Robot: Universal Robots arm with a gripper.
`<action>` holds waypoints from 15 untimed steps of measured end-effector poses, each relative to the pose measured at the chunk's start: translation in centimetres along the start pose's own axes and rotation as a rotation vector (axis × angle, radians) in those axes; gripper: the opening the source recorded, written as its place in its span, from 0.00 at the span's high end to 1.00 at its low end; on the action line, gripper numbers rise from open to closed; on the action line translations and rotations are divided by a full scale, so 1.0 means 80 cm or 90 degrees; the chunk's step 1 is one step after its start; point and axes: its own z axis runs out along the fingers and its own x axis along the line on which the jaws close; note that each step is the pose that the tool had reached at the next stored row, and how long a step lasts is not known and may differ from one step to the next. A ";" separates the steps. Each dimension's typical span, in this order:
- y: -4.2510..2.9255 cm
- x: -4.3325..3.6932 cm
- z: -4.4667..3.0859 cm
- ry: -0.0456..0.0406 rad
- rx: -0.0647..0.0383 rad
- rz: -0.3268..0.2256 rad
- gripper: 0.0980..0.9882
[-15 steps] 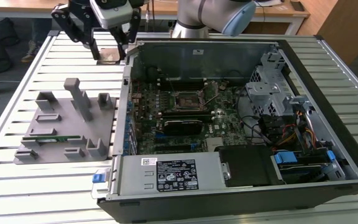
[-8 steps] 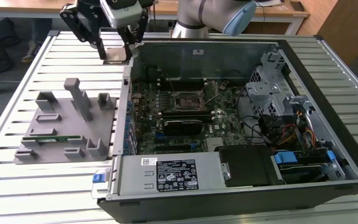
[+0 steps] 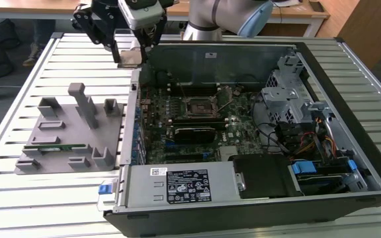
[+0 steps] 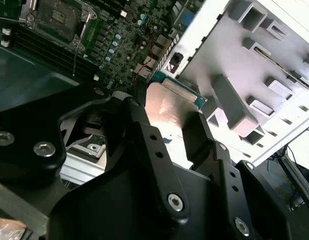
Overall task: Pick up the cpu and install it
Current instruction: 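Pick up the cpu and move it towards the insertion slot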
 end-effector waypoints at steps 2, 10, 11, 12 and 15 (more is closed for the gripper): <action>0.0003 -0.004 0.0000 0.0000 0.000 0.000 0.51; 0.0017 -0.021 -0.0002 0.0000 0.000 0.000 0.51; 0.0018 -0.023 -0.0002 0.0000 0.000 0.000 0.51; 0.0020 -0.026 -0.0002 0.0000 0.000 0.000 0.51; 0.0026 -0.032 -0.0002 0.0000 0.000 0.000 0.51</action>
